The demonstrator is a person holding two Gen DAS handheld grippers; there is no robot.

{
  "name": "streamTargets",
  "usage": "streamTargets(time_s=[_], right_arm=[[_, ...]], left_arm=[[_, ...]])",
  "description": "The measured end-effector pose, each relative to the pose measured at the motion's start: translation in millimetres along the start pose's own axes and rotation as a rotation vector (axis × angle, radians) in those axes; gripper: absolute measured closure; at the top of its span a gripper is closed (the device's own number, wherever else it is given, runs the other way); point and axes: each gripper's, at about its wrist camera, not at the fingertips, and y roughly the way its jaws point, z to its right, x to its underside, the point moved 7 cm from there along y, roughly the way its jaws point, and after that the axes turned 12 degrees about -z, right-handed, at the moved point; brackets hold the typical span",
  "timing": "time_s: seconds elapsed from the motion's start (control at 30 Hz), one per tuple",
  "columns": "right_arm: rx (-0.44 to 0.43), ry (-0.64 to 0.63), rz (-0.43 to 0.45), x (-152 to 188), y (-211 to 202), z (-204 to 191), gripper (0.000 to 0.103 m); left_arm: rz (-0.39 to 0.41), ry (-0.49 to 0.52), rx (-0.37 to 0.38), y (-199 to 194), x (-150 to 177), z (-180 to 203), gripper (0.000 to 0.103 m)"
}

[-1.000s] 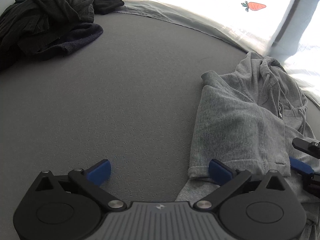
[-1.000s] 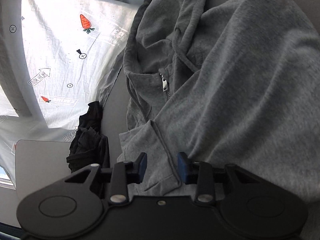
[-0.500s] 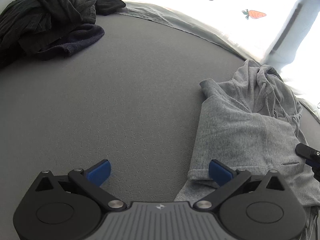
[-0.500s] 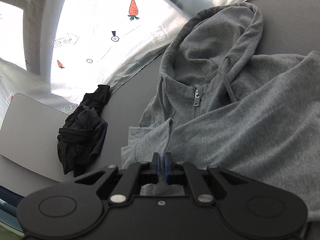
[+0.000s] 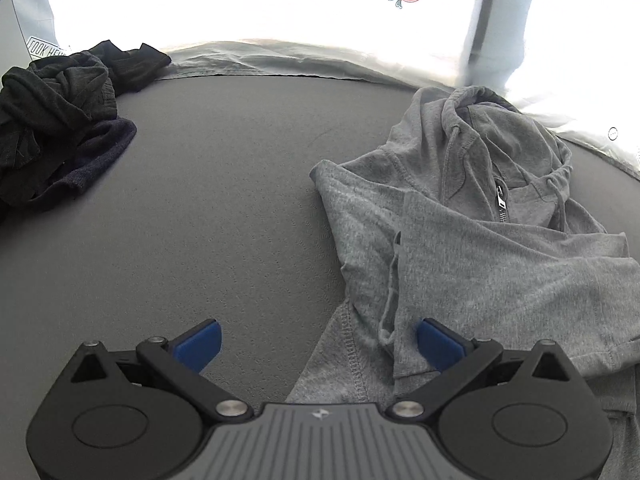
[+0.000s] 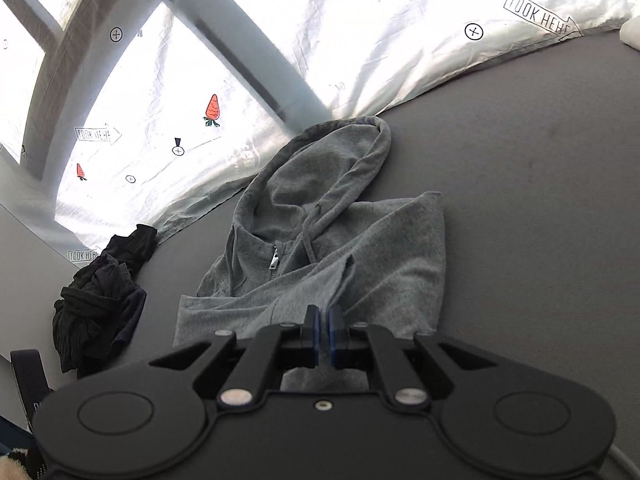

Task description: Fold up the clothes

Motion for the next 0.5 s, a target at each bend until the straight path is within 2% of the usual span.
streamTargets(time_s=[0.07,0.17,0.33,0.4,0.47,0.5], right_arm=[[0.036,-0.006,-0.031,10,9,8,0.098],[0.074,-0.043,-0.057,21,22,12,0.097],[0.085,-0.083,-0.055,23,23,10,0.095],[0.082,-0.1,-0.06,24,21,7,0.09],[0.075,-0.136,-0.064,25,18,0,0.069],[0.075,-0.162,-0.064,26,16,-4,0.062]], left_arm=[[-0.01,0.007,-0.007,7,6,1,0.0],[-0.003,-0.038,0.032,10,11,-5,0.0],[-0.018,-0.092,0.096,14,14,-11,0.0],[-0.021,-0.089,0.093,13,13,-9,0.0],[-0.009,-0.077,0.098,13,14,-7,0.0],[0.006,-0.063,0.101,12,14,-7,0.0]])
